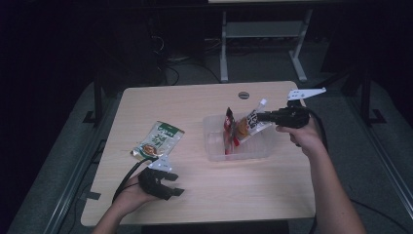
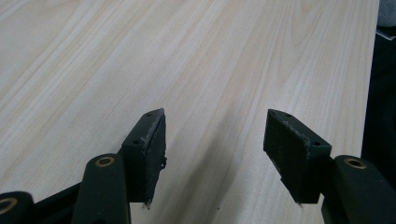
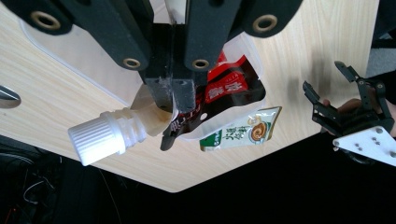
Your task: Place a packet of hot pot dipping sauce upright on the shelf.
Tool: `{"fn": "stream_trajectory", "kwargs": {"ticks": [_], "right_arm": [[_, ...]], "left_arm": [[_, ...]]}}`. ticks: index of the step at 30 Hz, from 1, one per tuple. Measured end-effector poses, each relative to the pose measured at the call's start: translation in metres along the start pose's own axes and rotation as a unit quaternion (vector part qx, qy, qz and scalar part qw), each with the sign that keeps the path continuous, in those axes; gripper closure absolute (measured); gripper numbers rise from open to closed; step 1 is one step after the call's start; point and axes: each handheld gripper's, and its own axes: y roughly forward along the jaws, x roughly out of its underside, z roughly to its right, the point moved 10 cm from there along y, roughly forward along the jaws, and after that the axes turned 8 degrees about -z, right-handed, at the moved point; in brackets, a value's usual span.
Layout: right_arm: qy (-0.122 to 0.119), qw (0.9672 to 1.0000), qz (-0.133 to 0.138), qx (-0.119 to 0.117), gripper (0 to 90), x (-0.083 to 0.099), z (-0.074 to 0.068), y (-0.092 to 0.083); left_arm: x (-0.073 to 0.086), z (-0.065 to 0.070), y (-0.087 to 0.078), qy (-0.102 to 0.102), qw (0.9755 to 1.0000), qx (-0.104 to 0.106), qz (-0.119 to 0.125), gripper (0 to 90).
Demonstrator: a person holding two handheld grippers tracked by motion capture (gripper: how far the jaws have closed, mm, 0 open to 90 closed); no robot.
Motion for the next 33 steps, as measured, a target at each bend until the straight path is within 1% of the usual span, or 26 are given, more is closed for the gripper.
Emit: {"fn": "stream_trajectory", "kwargs": {"ticks": [5, 8, 11, 19, 21, 25, 27, 28, 30, 31, 33], "right_arm": [[-0.004, 1.0, -0.002, -0.006, 89.9, -0.003, -0.004, 0.01], [-0.001, 1.0, 0.0, -0.009, 89.9, -0.003, -0.005, 0.013], [-0.001, 0.9999, -0.001, -0.015, 89.9, -0.003, -0.008, 0.018], [-0.003, 0.9994, -0.017, -0.029, 89.7, -0.002, -0.016, 0.038], [-0.003, 0.9992, -0.028, -0.03, 89.6, 0.001, -0.017, 0.044], [-0.002, 0.9987, -0.042, -0.028, 88.8, 0.005, -0.017, 0.054], [0.002, 0.9989, -0.039, -0.027, 87.8, 0.004, -0.017, 0.056], [0.004, 0.999, -0.035, -0.027, 85.3, 0.004, -0.018, 0.056], [0.015, 0.9993, -0.021, -0.027, 72.4, 0.0, -0.018, 0.054], [0.017, 0.9994, -0.018, -0.022, 67.9, -0.001, -0.017, 0.053], [0.018, 0.9996, -0.02, -0.008, 55.8, -0.001, -0.017, 0.05]], "left_arm": [[0.0, 0.001, -0.001, 0.0, 1.0, 0.0, 0.001, 38.7], [0.001, 0.0, -0.001, 0.003, 1.0, 0.0, -0.001, 38.7], [0.0, 0.001, -0.001, 0.001, 1.0, 0.001, 0.001, 38.6], [0.001, 0.002, 0.0, 0.008, 1.0, 0.002, -0.004, 38.7], [0.001, 0.002, 0.0, 0.006, 1.0, 0.003, -0.002, 38.6], [0.001, 0.003, 0.0, 0.006, 1.0, 0.002, -0.003, 38.6], [0.002, 0.003, 0.0, 0.002, 1.0, 0.002, -0.002, 38.6], [0.002, 0.002, 0.0, 0.005, 1.0, 0.002, -0.004, 38.6], [0.003, 0.002, -0.001, 0.005, 1.0, 0.001, -0.004, 38.6], [0.003, 0.002, -0.001, 0.004, 1.0, 0.0, -0.003, 38.6], [0.003, 0.002, -0.001, 0.005, 1.0, 0.0, -0.002, 38.6]]}}
